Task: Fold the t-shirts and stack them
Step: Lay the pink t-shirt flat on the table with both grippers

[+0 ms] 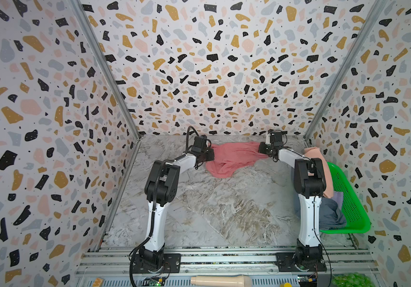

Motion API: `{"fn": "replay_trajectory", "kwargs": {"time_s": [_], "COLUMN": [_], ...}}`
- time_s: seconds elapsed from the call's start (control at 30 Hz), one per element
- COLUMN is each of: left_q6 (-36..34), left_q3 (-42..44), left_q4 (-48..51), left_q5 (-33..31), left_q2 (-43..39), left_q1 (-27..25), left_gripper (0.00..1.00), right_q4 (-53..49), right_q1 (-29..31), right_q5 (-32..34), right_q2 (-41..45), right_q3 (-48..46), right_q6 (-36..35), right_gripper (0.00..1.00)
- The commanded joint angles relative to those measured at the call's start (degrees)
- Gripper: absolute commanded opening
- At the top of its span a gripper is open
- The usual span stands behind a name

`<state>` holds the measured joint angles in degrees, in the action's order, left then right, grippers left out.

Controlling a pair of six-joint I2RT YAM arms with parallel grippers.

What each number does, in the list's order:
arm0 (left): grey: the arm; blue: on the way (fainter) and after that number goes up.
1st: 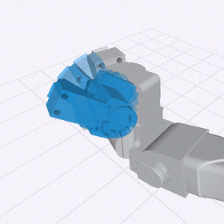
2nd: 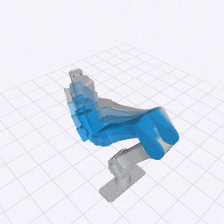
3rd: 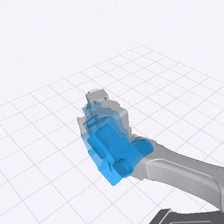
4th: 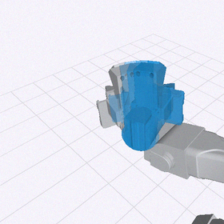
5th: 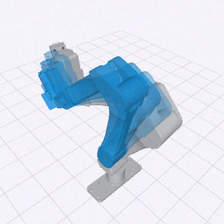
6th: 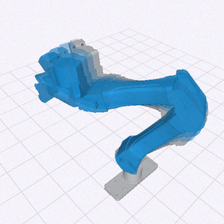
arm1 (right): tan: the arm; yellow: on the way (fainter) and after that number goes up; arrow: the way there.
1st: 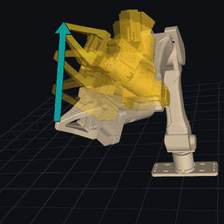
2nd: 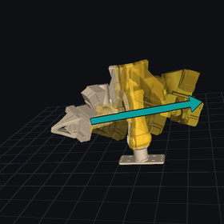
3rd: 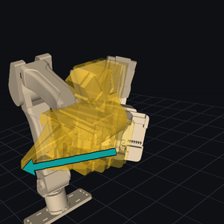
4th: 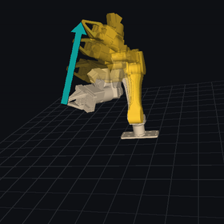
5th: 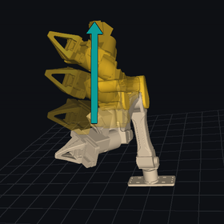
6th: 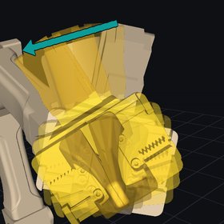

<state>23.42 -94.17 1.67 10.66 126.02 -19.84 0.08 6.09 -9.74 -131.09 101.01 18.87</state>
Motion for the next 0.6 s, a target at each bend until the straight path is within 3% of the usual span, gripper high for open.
{"fn": "replay_trajectory", "kwargs": {"time_s": [0.0,0.1,0.2,0.23,0.3,0.33,0.4,0.43,0.5,0.57], "left_q6": [-0.3,-0.4,-3.4,-4.5,-4.9,-4.4,-3.0,-2.3,-1.9,-2.6], "left_q3": [-7.2,-7.6,-1.0,3.4,14.2,20.1,30.7,34.6,38.5,39.3], "left_q4": [-3.0,-4.2,-5.0,-5.7,-7.2,-7.8,-7.9,-7.5,-5.8,-4.2], "left_q5": [0.7,0.5,-1.8,-2.9,-5.0,-6.4,-10.8,-12.8,-15.7,-15.8], "left_q2": [-8.6,-14.6,-23.1,-26.8,-33.6,-37.4,-44.4,-47.9,-53.4,-57.1], "left_q1": [3.3,5.5,6.1,6.0,6.1,6.1,6.1,6.1,6.1,6.2], "left_gripper": [0.03,0.03,0.04,0.1,0.4,0.6,0.75,0.8,0.86,0.9], "right_q4": [7.5,11.2,15.1,16.9,19.6,21.1,22.8,21.6,17.3,15.4], "right_q1": [-1.1,-1.4,-1.5,-1.5,-1.4,-1.3,-1.4,-1.5,-1.9,-1.9], "right_q5": [-6.6,-6.9,-6.5,-6.0,-2.9,-0.1,4.9,7.3,9.7,10.3], "right_q2": [12.1,18.9,28.8,32.8,39.3,42.3,46.6,48.2,50.2,51.7], "right_q3": [7.9,7.6,-4.3,-11.1,-25.8,-34.2,-46.2,-49.7,-51.5,-51.7], "right_q6": [0.4,-0.9,-2.6,-2.4,0.3,3.2,7.5,8.3,7.8,7.5], "right_gripper": [0.0,0.0,0.0,0.0,0.0,0.08,0.46,0.59,0.68,0.7]}}
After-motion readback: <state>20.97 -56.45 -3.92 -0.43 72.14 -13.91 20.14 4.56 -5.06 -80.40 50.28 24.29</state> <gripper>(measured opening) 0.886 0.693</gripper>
